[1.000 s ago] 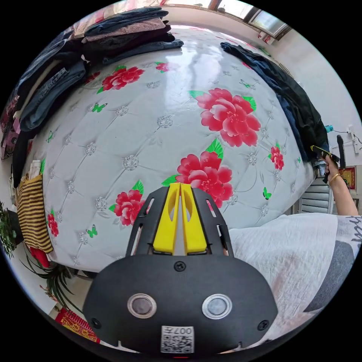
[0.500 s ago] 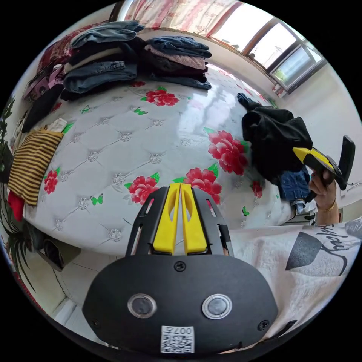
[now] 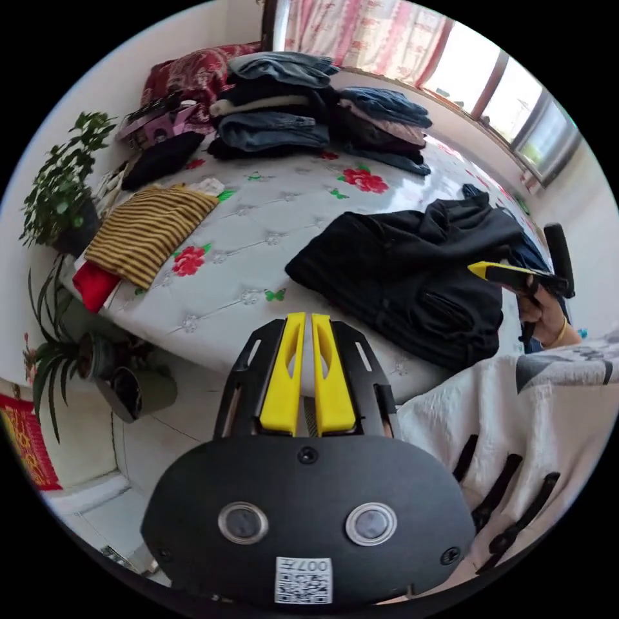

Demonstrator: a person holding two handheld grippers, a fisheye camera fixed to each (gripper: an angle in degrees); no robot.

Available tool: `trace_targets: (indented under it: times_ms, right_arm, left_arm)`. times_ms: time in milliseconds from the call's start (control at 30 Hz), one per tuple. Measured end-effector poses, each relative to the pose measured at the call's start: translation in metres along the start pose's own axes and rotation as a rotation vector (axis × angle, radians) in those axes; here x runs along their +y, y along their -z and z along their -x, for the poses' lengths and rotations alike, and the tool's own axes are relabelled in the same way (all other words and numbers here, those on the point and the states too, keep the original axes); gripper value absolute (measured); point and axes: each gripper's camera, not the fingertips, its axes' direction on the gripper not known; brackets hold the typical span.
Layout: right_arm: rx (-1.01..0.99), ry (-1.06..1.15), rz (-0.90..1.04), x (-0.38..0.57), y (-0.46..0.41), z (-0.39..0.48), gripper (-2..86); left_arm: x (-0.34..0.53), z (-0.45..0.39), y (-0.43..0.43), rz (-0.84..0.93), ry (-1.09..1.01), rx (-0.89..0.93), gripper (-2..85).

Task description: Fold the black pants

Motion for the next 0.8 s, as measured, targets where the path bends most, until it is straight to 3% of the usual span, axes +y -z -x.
trace_targets:
  times_ms: [200, 267, 333, 367, 467, 533, 633, 700, 800]
  right_arm:
    - [0.280, -0.266, 0.037, 0.062, 0.037, -0.066, 2.3]
    - [0.316, -0.284, 0.053, 0.069, 0.035, -0.067, 1.6]
    - [0.357, -0.279, 0.107, 0.064, 0.019, -0.063, 0.7]
    - [0.367, -0.269, 0.132, 0.062, 0.012, -0.061, 0.5]
    - [0.441, -0.203, 0.178, 0.046, -0.017, -0.044, 0.0]
    - [0.418, -0.061, 0.225, 0.025, -0.034, -0.022, -0.1]
    - [0.146, 0.058, 0.314, -0.013, -0.062, 0.001, -0.2]
    - [-0.107, 0.113, 0.350, -0.043, -0.080, 0.020, -0.2]
    - [-0.476, 0.187, 0.392, -0.090, -0.095, 0.047, -0.2]
  left_arm:
    - [-0.071, -0.126, -0.068, 0.117, -0.489, 0.259, 3.9]
    - [-0.082, -0.155, -0.098, 0.215, -0.623, 0.235, 1.9]
    - [-0.081, -0.171, -0.140, 0.360, -0.703, 0.054, 0.0]
    - [-0.080, -0.169, -0.139, 0.315, -0.771, 0.082, -0.4]
    - [-0.094, -0.135, -0.139, 0.353, -0.677, 0.186, -0.8]
    - [-0.102, -0.105, -0.136, 0.342, -0.634, 0.151, -0.9]
    - [-0.114, -0.059, -0.133, 0.289, -0.710, -0.179, -0.9]
    - [-0.140, 0.013, -0.136, 0.299, -0.610, -0.365, -0.9]
    - [-0.172, 0.119, -0.109, 0.338, -0.271, -0.335, -0.9]
